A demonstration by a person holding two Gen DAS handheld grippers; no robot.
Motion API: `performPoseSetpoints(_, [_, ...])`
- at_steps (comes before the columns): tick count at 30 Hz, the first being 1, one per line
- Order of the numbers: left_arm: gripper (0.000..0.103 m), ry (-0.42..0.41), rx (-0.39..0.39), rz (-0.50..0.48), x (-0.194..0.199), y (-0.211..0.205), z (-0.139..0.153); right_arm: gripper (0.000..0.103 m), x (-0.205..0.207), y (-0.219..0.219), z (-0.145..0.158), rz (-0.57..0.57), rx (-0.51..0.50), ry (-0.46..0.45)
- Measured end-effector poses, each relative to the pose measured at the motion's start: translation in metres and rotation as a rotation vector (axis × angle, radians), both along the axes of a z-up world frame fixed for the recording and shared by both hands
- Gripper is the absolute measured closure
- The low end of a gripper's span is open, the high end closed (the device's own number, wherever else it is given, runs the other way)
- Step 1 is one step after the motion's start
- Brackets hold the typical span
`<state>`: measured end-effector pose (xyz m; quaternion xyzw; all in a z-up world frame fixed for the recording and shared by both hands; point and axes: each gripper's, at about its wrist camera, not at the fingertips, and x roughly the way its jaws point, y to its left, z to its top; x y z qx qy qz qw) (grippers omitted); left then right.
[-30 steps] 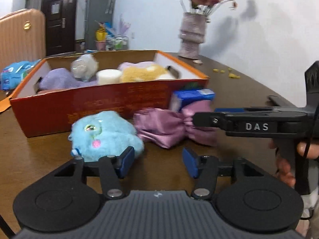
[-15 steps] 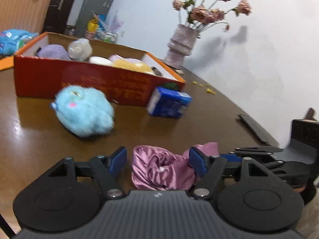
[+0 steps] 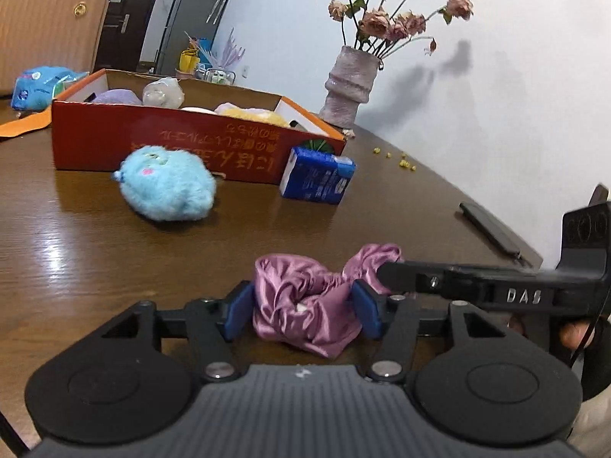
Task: Organize soft objects
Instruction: 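Carry the pink bow into the red box and open both grippers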
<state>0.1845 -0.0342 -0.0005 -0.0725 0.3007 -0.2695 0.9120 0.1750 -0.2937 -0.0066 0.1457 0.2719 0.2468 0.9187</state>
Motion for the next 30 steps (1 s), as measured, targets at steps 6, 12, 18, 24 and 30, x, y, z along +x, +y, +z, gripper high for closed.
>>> performPoseSetpoints(6, [0.071, 0.014, -0.05, -0.041, -0.007, 0.007, -0.003, 0.081, -0.006, 0.002, -0.002, 0.02, 0.035, -0.006])
performPoseSetpoints(12, [0.075, -0.069, -0.11, -0.093, 0.015, 0.019, 0.038, 0.086, 0.023, 0.003, 0.034, 0.123, 0.092, -0.057])
performPoseSetpoints(18, [0.075, -0.124, -0.079, -0.057, 0.119, 0.03, 0.103, 0.086, 0.111, 0.024, 0.101, 0.1, 0.054, -0.178])
performPoseSetpoints(24, [0.075, 0.019, 0.033, -0.006, 0.217, 0.017, 0.083, 0.086, 0.212, 0.058, 0.087, 0.048, -0.063, -0.06])
performPoseSetpoints(30, [0.066, 0.049, 0.144, -0.06, 0.234, 0.011, 0.044, 0.082, 0.234, 0.079, 0.045, 0.075, -0.207, 0.042])
